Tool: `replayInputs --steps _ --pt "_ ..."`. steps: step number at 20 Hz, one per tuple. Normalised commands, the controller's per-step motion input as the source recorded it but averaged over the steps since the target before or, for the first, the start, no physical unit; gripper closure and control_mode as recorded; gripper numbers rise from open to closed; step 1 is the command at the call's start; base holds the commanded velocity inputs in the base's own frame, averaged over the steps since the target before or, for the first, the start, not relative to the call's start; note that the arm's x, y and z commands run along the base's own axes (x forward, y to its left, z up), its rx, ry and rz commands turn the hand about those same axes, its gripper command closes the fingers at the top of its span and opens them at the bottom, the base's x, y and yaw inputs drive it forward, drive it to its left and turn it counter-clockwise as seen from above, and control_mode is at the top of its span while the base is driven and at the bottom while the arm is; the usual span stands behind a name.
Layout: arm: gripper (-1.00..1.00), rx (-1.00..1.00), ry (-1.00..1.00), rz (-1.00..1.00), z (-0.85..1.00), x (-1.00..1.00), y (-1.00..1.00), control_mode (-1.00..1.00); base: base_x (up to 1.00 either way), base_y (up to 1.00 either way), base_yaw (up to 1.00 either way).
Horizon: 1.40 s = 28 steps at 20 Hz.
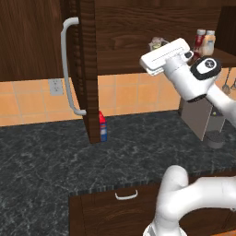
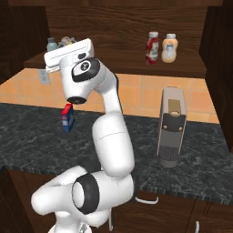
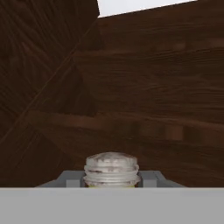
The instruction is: Put the shaker and condiment bottle from the counter next to their counterparts in the cabinet.
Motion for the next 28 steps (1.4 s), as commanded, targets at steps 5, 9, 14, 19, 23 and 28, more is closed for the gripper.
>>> replayInputs --steps 5,9,14,19,23,28 --pt "1.0 0.0 0.28 0.24 0.0 0.35 0.3 -1.0 0.0 0.0 0.0" --pt "1.0 0.0 0.29 0.22 -0.04 0.24 0.35 -1.0 0.0 0.0 0.0" --pt "1.0 -0.09 0.11 0.09 -0.03 0.21 0.34 -1.0 0.0 0.0 0.0" --pt "1.0 0.0 0.23 0.07 0.03 0.14 0.2 -1.0 0.0 0.0 0.0" --pt "1.0 0.0 0.08 0.08 0.01 0.07 0.12 -1.0 0.0 0.0 0.0" --pt "1.0 0.0 0.08 0.07 0.21 0.13 0.01 -1.0 0.0 0.0 0.0"
